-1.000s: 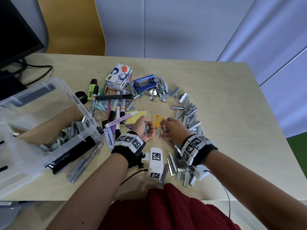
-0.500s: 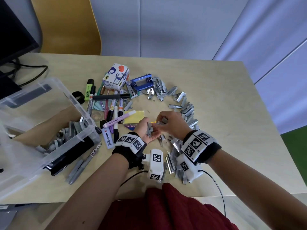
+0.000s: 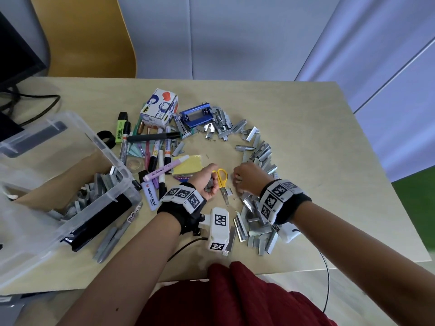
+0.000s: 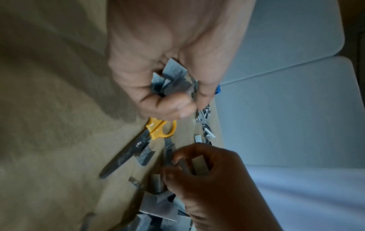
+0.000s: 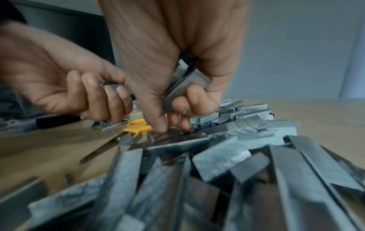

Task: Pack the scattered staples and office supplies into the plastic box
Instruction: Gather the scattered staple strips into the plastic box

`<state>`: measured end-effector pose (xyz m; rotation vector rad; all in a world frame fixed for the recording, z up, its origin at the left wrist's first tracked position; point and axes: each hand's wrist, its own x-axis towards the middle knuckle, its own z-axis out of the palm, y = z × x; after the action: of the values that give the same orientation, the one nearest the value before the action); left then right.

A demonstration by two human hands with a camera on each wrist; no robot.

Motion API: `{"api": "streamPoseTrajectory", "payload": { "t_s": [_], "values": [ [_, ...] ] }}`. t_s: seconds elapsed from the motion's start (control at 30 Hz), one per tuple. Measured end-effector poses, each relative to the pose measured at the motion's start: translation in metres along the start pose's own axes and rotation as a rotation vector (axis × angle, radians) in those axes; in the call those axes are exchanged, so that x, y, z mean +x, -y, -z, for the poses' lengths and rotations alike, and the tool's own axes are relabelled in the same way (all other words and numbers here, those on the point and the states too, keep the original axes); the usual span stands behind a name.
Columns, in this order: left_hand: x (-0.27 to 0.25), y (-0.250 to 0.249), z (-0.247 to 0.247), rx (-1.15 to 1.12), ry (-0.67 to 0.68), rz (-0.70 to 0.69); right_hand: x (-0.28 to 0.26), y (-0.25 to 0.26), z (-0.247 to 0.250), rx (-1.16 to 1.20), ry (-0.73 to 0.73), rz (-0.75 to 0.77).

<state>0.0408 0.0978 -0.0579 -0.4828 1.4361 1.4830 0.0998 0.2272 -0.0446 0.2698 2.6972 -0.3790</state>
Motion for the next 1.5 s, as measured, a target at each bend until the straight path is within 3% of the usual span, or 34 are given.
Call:
{"api": "streamPoseTrajectory", "payload": {
  "t_s": [0.17,0.37,0.47,0.57,0.7,0.83,1.1,1.27,1.4,1.5],
  "values": [
    [-0.003,-0.007,-0.005,0.299,-0.049,-0.109,-0.002,-0.001,-0.004,0.039,0.000,-0.061],
    [0.000,-0.017,-0.018,0.445,-0.059,-0.179,-0.016,-0.018,0.002,0.253,-0.095,-0.084],
    [0.001,-0.016,-0.028,0.923,-0.185,-0.390,-0.026,-0.022,-0.003,0.278,-0.096,-0.079],
    [-0.001,-0.014,-0.037,1.463,-0.206,-0.517,-0.034,-0.026,-0.008,0.277,-0.099,-0.041],
    [0.002,-0.013,-0.042,1.803,-0.133,-0.567,-0.039,-0.026,-0.013,0.269,-0.050,0.009],
    [0.007,-0.010,-0.045,1.873,-0.130,-0.571,-0.038,-0.024,-0.013,0.232,-0.024,0.039],
    [0.012,-0.006,-0.046,1.753,-0.101,-0.527,-0.032,-0.016,-0.013,0.116,-0.017,0.136],
    [0.017,-0.009,-0.037,1.645,-0.072,-0.489,-0.031,-0.024,-0.016,0.225,-0.065,0.053],
    [0.018,-0.007,-0.031,1.582,0.052,-0.537,-0.032,-0.030,-0.015,0.268,-0.102,0.028],
    [0.016,-0.005,-0.026,1.655,0.100,-0.577,-0.036,-0.034,-0.011,0.529,-0.166,-0.031]
  ]
}}
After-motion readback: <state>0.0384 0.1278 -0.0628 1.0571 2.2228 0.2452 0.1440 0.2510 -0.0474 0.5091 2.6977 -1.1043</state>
